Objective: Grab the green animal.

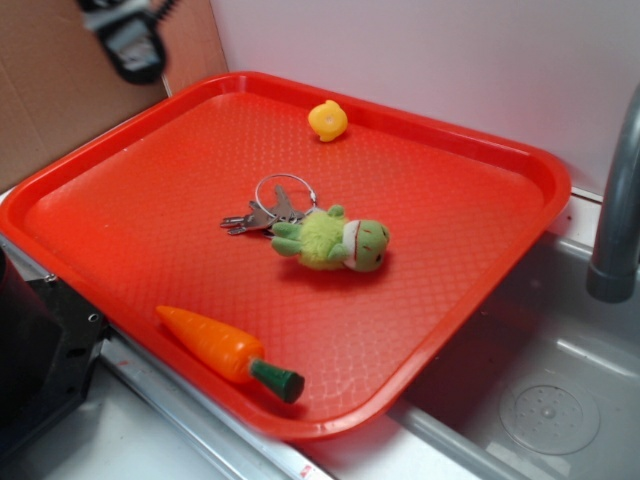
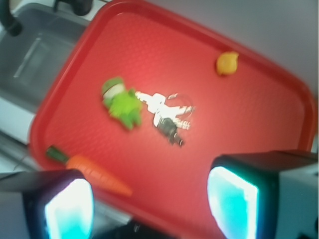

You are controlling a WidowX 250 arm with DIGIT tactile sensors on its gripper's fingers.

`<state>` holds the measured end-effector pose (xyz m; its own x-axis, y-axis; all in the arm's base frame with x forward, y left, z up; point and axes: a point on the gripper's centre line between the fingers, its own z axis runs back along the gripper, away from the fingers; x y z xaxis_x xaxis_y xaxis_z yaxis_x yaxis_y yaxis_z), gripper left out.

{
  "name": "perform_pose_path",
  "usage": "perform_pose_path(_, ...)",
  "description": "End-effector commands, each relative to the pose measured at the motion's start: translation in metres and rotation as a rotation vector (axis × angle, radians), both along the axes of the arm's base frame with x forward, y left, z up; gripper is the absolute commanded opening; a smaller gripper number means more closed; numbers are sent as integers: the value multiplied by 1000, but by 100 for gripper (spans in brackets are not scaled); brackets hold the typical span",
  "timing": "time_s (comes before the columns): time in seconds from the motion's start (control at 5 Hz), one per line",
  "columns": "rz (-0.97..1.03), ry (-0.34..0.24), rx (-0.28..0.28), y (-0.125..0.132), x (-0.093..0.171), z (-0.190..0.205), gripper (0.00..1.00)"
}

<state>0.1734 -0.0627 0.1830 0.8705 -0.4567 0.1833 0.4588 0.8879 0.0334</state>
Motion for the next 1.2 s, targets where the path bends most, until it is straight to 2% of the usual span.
perform_pose_path(0.0, -162, -85, -15, -41, 38, -41, 100)
perform_pose_path(0.2, -176, -51, 18, -51, 52, -66, 100)
perform_pose_path(0.4, -220, -5, 21, -56, 57, -95, 100)
perform_pose_path(0.8, -272, 85, 68, -62, 57, -148, 100)
perform_pose_path(1.0, -275, 106, 84, -62, 57, -157, 100)
